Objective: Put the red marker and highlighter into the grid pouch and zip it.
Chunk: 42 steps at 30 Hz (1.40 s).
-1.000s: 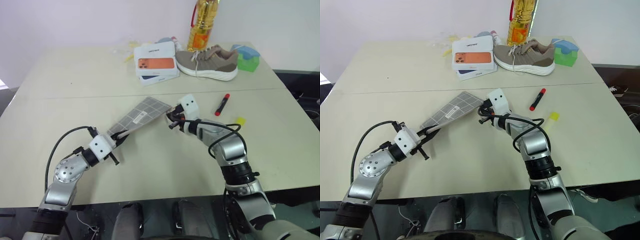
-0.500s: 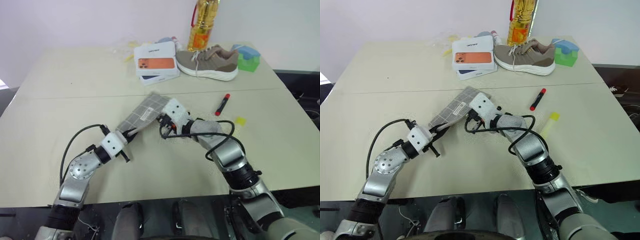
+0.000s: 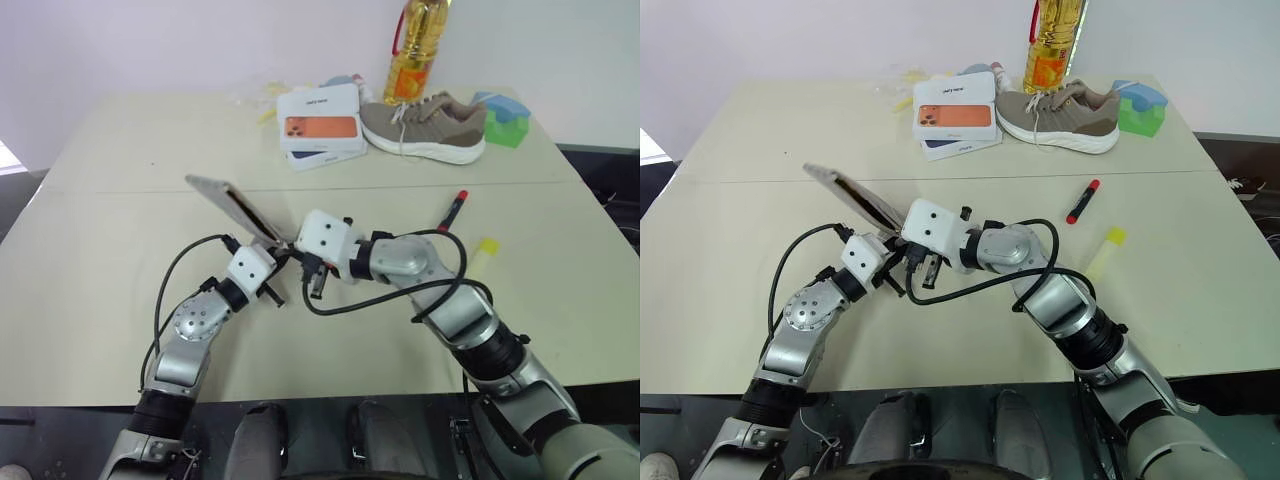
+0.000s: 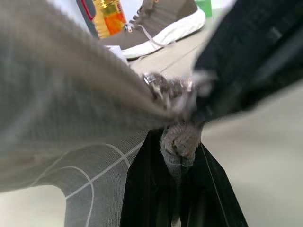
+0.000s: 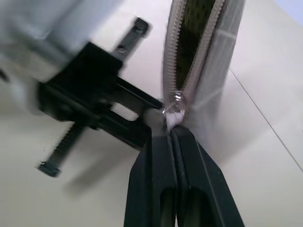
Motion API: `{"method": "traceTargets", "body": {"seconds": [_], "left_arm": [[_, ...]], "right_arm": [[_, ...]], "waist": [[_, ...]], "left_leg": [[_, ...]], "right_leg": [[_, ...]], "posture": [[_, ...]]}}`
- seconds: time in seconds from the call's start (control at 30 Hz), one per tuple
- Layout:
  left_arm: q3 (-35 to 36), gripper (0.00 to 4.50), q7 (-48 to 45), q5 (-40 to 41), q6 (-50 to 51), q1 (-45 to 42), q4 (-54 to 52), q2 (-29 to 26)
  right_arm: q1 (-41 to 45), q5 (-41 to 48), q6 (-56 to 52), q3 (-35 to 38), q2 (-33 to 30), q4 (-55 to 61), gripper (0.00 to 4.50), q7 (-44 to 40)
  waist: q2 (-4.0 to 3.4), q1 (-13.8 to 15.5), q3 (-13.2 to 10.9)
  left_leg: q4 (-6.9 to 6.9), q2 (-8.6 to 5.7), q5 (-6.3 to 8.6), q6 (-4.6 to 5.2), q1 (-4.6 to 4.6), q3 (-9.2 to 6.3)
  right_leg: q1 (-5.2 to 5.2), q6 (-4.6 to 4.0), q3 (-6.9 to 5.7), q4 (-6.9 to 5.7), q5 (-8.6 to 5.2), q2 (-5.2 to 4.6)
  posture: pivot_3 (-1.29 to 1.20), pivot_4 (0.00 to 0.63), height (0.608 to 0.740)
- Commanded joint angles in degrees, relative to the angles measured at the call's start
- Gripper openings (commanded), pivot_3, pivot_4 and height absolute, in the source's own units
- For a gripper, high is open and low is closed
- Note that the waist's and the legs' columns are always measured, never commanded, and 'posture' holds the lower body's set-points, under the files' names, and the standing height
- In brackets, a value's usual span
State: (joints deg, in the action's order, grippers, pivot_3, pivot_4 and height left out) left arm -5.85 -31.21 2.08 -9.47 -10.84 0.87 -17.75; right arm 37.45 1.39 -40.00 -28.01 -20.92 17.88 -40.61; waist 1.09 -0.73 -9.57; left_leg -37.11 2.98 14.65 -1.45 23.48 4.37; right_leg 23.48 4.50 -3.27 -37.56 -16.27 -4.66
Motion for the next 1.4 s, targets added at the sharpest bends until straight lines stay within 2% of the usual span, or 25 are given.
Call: {"method": "traceTargets", "body": {"seconds": [0.03, 0.47, 1.03, 1.4], "left_arm": [[0.8, 0.00, -1.8, 3.5, -0.1, 0.3, -5.5, -0.6], [3.8, 0.00, -5.0, 7.1, 2.5, 3.2, -8.5, -5.5], [-0.5, 0.00, -2.8, 1.6, 0.8, -0.6, -4.3, -1.7], [-1.3, 0.00, -2.7, 1.0, -0.1, -1.9, -1.7, -0.2]], "right_arm": [[-0.1, -0.1, 0.8, -0.3, -0.2, 1.1, 0.01, -0.7], [-2.2, -1.9, 2.3, 4.8, -4.4, -2.7, 0.01, 1.2], [-2.4, -3.4, 1.2, -2.0, -1.3, 2.5, 0.01, -0.8], [-0.5, -6.5, 3.6, -3.7, -0.7, 0.8, 0.01, -1.6]], "waist": [[0.00, -0.1, 0.0], [0.00, 0.0, 0.0], [0.00, 0.0, 0.0], [0.01, 0.0, 0.0]], "left_leg": [[0.00, 0.00, 0.00, 0.00, 0.00, 0.00], [-0.01, 0.01, 0.00, 0.00, 0.00, 0.00], [0.00, 0.00, 0.00, 0.00, 0.00, 0.01], [-0.02, -0.01, 0.00, 0.00, 0.00, 0.01]], "right_leg": [[0.00, 0.00, 0.00, 0.00, 0.00, 0.00], [0.00, -0.01, 0.00, 0.00, 0.00, -0.01], [-0.01, -0.01, 0.00, 0.02, 0.00, 0.02], [-0.02, 0.00, 0.00, 0.02, 0.00, 0.01]], "posture": [[0.00, 0.150, 0.740], [0.00, 0.150, 0.740], [0.00, 0.150, 0.740], [0.00, 0.150, 0.740]]}}
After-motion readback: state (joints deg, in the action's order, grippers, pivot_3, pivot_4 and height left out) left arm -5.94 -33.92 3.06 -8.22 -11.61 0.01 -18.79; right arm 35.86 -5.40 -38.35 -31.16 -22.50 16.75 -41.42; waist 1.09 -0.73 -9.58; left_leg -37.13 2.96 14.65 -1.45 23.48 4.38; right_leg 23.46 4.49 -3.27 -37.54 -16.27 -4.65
